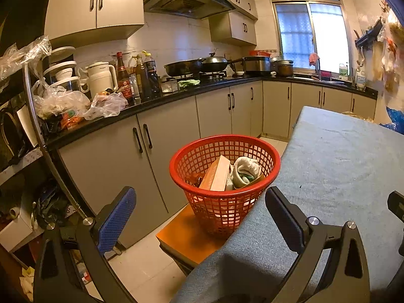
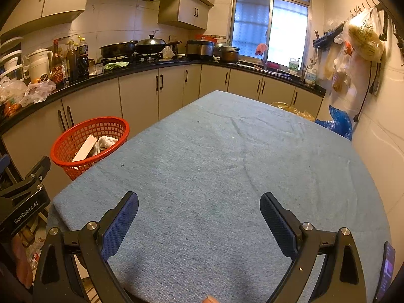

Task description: Collect trash

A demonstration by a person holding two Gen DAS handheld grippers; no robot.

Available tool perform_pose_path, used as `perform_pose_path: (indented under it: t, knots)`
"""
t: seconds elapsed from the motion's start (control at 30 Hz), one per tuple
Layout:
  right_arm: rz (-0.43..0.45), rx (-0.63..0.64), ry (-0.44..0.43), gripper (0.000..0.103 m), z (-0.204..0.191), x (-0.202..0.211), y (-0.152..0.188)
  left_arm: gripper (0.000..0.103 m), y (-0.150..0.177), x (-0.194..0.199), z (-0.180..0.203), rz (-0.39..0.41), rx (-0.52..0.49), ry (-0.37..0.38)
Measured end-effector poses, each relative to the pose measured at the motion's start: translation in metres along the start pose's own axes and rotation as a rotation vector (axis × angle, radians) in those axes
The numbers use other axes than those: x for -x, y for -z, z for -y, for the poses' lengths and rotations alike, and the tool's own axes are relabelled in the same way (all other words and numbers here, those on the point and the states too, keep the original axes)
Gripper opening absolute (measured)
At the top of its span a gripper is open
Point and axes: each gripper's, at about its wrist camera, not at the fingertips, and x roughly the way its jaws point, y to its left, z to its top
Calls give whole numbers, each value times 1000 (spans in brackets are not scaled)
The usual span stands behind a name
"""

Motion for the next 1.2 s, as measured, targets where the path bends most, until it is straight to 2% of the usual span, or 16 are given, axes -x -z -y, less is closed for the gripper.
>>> perform_pose_path:
  t: [1.2]
  knots:
    - [-13,-25,-7,99,3,-5,5,102,-5,1,5,7,-17,8]
